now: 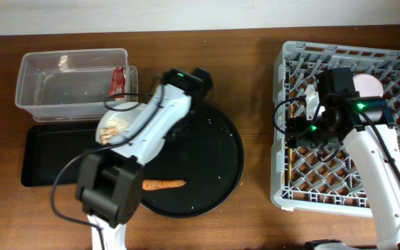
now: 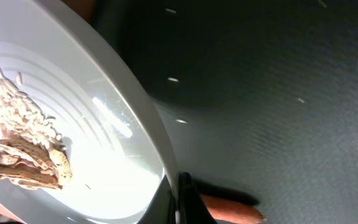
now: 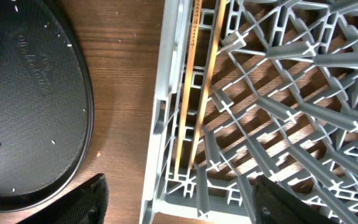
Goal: Sort waste into correct bins and load items into the dishwasher rack
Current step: 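Grasp the white plate rim with the left gripper, then tip the plate over the black tray to dump the food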
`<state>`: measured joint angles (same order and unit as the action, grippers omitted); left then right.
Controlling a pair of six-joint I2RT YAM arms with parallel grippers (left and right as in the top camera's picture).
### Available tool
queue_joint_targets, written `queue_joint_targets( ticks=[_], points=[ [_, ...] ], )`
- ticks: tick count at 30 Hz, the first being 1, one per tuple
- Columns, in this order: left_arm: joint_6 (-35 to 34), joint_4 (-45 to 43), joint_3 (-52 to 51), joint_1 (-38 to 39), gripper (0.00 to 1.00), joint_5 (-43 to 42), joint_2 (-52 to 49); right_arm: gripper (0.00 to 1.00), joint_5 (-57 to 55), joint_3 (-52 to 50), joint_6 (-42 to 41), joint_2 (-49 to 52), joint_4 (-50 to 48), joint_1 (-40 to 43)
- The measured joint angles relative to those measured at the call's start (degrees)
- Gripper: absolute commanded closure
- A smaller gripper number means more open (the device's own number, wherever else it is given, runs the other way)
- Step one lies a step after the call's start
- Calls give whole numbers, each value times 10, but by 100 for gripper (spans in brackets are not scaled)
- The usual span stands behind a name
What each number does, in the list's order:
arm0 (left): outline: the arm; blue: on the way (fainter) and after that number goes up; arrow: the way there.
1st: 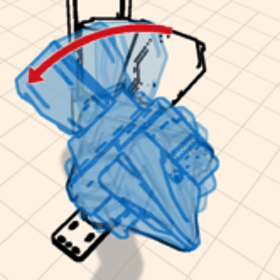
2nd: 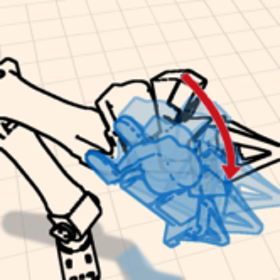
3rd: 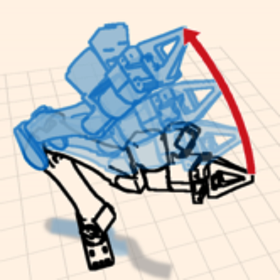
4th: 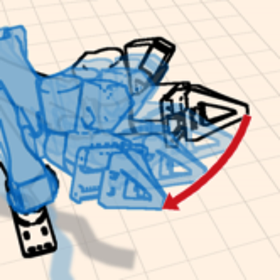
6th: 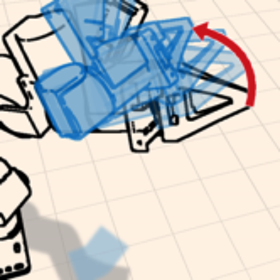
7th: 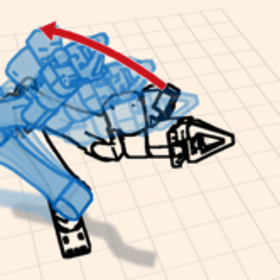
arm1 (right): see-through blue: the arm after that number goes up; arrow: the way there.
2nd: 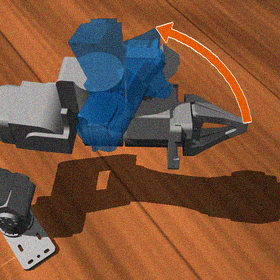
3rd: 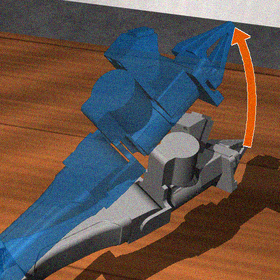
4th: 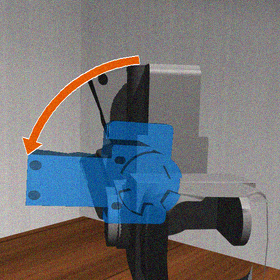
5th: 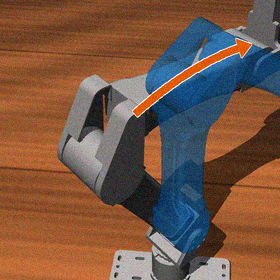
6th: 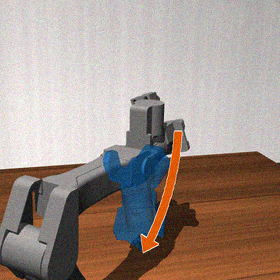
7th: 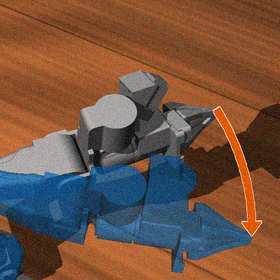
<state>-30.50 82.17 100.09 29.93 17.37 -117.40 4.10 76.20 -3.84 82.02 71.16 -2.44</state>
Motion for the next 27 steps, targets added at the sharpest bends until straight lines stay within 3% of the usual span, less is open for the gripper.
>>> queue_joint_targets(
  ticks=[6, 14, 21, 27],
  points=[
    [79, -12, 0, -129, 100, -97, 20, 27, -3, 0, 0, 0, 4, 0],
    [278, -13, 0, -318, 100, -358, 20, 27, -11, 0, 0, 0, 6, 0],
    [447, 61, 0, -468, 100, -590, 22, 27, -13, 0, 0, 0, 6, 0],
    [508, 99, 0, -580, 100, -717, 22, 27, -13, 0, 0, 0, 6, 0]
  ],
)
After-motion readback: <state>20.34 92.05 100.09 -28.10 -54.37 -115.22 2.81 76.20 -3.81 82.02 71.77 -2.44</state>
